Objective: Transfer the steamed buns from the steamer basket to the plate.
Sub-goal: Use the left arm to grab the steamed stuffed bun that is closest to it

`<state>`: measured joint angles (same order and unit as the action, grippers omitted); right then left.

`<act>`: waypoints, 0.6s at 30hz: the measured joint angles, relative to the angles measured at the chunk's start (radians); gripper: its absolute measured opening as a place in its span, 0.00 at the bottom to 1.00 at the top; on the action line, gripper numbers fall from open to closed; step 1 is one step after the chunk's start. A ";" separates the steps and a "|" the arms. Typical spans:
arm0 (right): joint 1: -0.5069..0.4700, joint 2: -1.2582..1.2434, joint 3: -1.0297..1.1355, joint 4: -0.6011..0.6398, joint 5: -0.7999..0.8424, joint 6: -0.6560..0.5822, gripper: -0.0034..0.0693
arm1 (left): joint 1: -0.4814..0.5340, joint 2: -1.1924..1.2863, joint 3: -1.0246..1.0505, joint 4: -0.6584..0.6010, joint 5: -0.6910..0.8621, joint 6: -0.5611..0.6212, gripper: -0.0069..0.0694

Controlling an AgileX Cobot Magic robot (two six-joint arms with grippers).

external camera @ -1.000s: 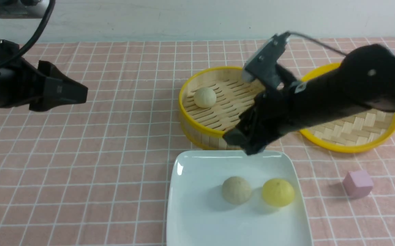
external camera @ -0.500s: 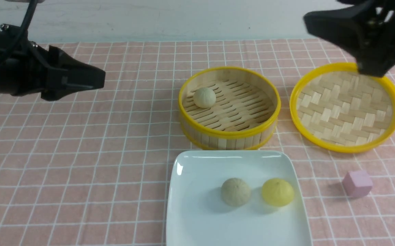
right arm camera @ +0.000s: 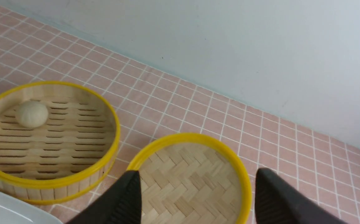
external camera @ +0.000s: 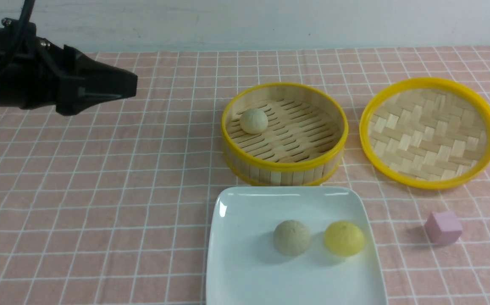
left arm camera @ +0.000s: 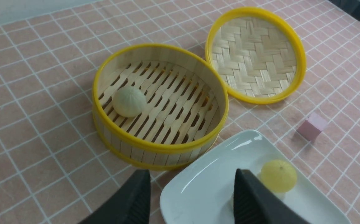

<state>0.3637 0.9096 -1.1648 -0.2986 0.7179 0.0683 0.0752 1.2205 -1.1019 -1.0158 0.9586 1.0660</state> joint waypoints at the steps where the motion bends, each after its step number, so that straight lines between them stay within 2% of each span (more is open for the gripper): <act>1: 0.000 -0.020 0.000 0.000 0.013 0.009 0.71 | 0.000 0.000 0.000 -0.005 -0.001 0.010 0.60; 6: 0.000 -0.115 0.000 0.031 0.087 0.011 0.71 | -0.001 0.000 0.000 -0.013 -0.016 0.035 0.60; 9: 0.000 -0.205 0.006 0.085 0.175 -0.004 0.71 | -0.037 0.003 0.000 -0.013 -0.063 0.061 0.60; 13: 0.000 -0.268 0.040 0.100 0.215 -0.015 0.71 | -0.168 0.026 0.000 -0.018 -0.157 0.106 0.60; 14: 0.000 -0.286 0.058 0.101 0.220 -0.021 0.71 | -0.232 0.046 0.000 -0.020 -0.216 0.111 0.60; 18: 0.000 -0.319 0.103 0.110 0.232 -0.031 0.71 | -0.380 0.135 -0.002 -0.032 -0.435 0.075 0.60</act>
<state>0.3637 0.5903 -1.0614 -0.1888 0.9499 0.0378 -0.3050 1.3551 -1.1043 -1.0482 0.5236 1.1411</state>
